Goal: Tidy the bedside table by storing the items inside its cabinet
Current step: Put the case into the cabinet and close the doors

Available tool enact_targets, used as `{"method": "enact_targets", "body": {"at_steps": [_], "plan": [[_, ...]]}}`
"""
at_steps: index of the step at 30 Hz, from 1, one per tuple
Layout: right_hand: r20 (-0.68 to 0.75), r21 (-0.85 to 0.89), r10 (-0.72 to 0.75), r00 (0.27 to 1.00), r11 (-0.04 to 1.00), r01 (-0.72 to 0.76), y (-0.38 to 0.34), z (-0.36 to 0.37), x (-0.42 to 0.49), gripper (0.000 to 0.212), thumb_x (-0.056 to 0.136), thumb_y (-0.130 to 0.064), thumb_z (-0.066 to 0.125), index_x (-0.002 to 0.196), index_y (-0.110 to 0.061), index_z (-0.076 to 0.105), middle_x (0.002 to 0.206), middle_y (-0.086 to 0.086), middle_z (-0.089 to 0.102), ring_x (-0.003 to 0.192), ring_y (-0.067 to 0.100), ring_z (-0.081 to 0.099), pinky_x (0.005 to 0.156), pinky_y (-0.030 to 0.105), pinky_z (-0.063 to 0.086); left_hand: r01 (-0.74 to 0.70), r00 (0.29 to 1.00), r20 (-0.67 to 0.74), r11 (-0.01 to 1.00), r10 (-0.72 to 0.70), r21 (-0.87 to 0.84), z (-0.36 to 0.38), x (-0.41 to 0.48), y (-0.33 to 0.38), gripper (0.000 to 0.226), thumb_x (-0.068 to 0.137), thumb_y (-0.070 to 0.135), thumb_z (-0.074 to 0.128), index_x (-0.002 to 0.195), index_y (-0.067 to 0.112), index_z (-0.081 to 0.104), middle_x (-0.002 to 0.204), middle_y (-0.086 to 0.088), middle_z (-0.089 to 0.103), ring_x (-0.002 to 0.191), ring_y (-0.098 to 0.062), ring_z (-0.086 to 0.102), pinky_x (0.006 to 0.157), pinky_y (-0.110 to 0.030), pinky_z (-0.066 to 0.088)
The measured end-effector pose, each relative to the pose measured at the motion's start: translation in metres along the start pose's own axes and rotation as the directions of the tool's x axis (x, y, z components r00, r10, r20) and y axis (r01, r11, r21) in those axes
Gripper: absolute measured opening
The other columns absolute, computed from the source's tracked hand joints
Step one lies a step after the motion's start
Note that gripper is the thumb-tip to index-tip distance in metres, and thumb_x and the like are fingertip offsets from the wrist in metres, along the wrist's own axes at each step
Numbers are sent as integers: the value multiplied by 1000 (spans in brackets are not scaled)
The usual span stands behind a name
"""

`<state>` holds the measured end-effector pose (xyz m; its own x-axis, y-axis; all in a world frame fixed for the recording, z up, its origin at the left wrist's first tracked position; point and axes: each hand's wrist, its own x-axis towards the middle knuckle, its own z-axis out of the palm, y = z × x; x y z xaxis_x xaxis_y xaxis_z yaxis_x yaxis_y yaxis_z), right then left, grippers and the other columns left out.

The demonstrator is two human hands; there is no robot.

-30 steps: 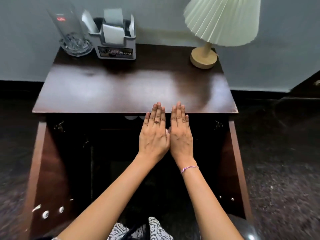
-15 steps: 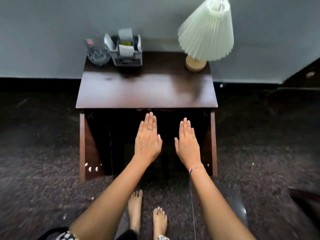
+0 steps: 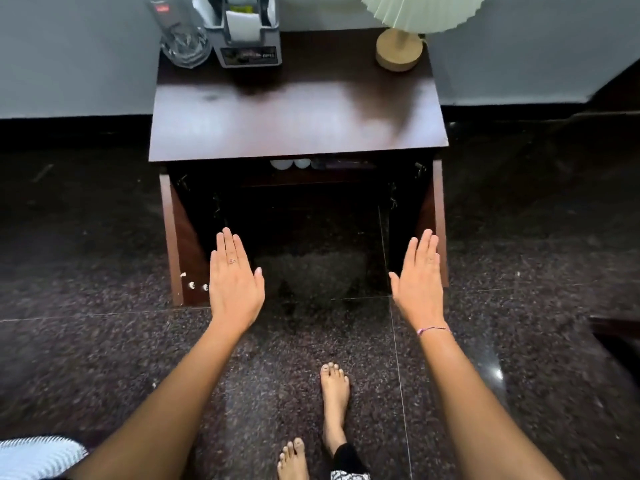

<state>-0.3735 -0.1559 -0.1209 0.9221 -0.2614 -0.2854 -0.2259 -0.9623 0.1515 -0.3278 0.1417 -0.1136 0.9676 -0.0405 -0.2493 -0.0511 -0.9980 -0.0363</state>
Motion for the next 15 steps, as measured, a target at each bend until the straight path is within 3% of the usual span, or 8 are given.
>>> {"method": "enact_targets", "body": {"at_steps": [6, 10, 15], "plan": [[12, 76, 104, 994, 992, -105, 21, 11, -21, 95, 84, -44, 60, 146, 6, 8, 154, 31, -1, 145, 39, 2, 117, 45, 16, 133, 990, 33, 991, -134, 34, 15, -20, -53, 76, 96, 38, 36, 146, -7, -1, 156, -24, -2, 147, -33, 0, 120, -42, 9], [45, 160, 111, 993, 980, -117, 25, 18, -35, 98, 85, -43, 60, 146, 6, 0, 155, 28, -5, 146, 36, 3, 119, 42, 19, 213, 973, 94, 977, -210, -23, 25, -37, -70, 79, 96, 39, 38, 146, -6, -3, 157, -22, -7, 147, -31, -3, 121, -42, 9], [68, 255, 91, 993, 961, -106, 23, 13, -36, 93, 89, -37, 57, 145, 9, -1, 154, 29, -6, 146, 36, 1, 119, 37, 12, 213, 972, 135, 968, -195, -136, 23, -41, -76, 81, 95, 40, 40, 146, -7, -2, 157, -22, -6, 147, -32, -2, 120, -43, 10]]}}
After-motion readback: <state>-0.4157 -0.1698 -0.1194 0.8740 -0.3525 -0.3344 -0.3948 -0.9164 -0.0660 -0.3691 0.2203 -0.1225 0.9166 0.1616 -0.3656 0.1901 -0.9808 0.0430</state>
